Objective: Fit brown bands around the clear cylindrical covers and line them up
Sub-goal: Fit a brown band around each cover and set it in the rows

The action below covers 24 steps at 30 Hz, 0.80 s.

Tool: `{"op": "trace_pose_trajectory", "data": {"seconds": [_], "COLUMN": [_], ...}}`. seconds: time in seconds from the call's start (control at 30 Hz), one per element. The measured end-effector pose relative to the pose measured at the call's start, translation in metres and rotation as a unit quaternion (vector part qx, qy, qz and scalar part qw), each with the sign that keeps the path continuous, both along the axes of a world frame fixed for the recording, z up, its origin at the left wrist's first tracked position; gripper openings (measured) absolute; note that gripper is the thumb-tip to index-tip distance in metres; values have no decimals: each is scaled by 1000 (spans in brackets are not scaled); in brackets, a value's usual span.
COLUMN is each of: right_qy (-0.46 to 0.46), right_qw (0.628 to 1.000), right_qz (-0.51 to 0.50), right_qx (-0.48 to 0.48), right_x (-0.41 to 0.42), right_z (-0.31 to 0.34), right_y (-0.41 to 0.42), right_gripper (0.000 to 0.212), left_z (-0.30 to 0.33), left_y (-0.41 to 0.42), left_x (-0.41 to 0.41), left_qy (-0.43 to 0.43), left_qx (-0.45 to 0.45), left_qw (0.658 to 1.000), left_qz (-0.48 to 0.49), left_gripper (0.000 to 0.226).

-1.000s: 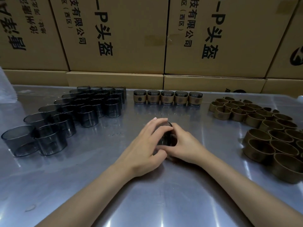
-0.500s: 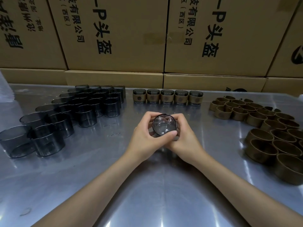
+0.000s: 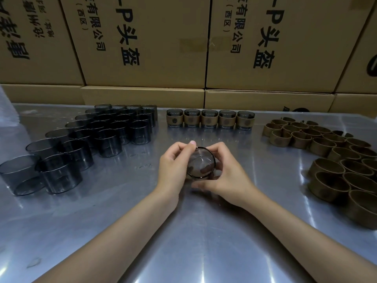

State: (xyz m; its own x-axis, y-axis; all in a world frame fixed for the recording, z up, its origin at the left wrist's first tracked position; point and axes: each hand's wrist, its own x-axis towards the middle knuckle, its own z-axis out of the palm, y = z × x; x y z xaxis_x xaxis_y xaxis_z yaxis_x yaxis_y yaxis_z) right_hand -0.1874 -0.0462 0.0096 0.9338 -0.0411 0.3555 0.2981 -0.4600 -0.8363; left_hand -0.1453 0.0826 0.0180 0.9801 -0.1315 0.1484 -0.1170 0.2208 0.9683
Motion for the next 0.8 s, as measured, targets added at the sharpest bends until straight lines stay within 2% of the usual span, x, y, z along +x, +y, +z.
{"op": "trace_pose_trajectory", "data": {"seconds": [0.17,0.33,0.43,0.53,0.67,0.8], "right_qy": [9,21,15,-1,2,-19], "right_qw": [995,987,989,995,1000,999], "right_qz": [4,3,3,14,11,1], "right_qx": [95,157,148,102,12,-47], "right_x": [5,6,6,6,2,-1], "right_z": [-2,0,0,-3,-4,-3], "right_y": [-6,-11,-12,-10,-4,0], "right_gripper": [60,56,51,51,58,56], "left_z": [3,3,0,-3,-5,-4], "left_y": [8,15,12,5,-5,-6], "left_x": [5,8,4,0,-7,-10], "left_qy": [18,-9,-72,-103,-102,-87], "left_qx": [-10,-6,62,110,135,123], "left_qw": [994,975,978,983,985,988], "left_qz": [-110,-220,-184,-102,-11,25], "left_gripper": [22,44,54,50,46,32]}}
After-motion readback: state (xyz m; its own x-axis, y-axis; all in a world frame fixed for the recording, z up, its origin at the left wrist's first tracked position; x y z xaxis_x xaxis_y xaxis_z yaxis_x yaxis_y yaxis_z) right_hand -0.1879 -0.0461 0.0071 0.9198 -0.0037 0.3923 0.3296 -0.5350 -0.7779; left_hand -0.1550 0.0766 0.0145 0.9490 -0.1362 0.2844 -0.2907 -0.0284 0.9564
